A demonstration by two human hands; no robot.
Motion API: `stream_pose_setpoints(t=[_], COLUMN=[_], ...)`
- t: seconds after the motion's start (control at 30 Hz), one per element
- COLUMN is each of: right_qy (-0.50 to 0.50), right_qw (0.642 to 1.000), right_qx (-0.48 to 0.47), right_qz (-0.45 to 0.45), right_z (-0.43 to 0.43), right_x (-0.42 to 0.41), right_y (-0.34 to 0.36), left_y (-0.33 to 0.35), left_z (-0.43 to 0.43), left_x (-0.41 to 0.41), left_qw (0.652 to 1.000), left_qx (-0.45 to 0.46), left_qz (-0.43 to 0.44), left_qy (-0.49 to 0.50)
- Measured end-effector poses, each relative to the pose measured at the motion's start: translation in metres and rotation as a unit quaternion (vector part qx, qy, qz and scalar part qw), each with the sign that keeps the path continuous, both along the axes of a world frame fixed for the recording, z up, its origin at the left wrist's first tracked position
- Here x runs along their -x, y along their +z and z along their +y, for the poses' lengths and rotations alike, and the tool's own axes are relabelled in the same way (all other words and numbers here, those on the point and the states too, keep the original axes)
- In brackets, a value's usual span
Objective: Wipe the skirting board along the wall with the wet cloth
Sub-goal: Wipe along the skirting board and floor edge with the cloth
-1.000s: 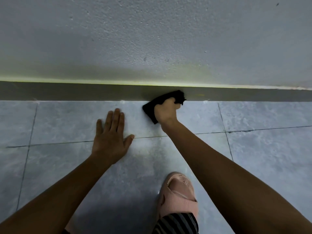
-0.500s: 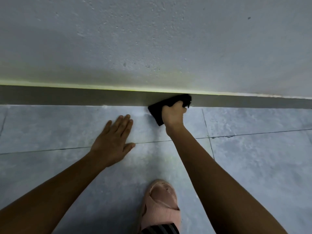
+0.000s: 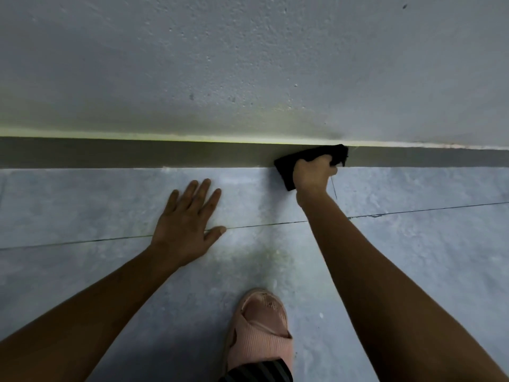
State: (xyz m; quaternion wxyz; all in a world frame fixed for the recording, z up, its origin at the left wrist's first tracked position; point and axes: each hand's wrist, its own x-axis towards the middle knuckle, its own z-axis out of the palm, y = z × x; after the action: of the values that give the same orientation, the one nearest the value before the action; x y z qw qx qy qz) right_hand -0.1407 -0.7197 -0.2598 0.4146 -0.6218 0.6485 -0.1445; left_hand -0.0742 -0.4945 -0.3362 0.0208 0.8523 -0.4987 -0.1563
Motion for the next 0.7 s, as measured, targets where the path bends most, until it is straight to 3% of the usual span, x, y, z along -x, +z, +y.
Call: stream_pose_setpoints(t=[0.13, 0.3, 0.43, 0.53, 0.7], right_qy=[-0.01, 0.112, 0.039, -0.054, 0.003], right_qw=[0.991, 0.99, 0.999, 0.995, 0.992], right_qx=[-0.133, -0.076, -0.001, -0.081, -0.129], right_qz=[0.014, 0.025, 0.012, -0.017, 0.006], right_z=[-0.002, 0.013, -0.006, -0.028, -0.011], right_x=[0.001, 0.007, 0.012, 0.015, 0.015], right_y=[-0.007, -0.014, -0.005, -0.002, -0.005], left_y=[-0.001, 0.004, 0.006, 0.006, 0.004], left_z=[-0.006, -0.028, -0.039, -0.041, -0.04], left_x=[0.004, 0.019, 0.011, 0.004, 0.009], left_qw=[1.0, 0.999, 0.997, 0.994, 0.996], left_qx=[0.016, 0.024, -0.021, -0.046, -0.031], left_qz=[-0.012, -0.008, -0.005, -0.008, -0.001], left_qy=[-0.011, -0.044, -0.076, -0.097, -0.085])
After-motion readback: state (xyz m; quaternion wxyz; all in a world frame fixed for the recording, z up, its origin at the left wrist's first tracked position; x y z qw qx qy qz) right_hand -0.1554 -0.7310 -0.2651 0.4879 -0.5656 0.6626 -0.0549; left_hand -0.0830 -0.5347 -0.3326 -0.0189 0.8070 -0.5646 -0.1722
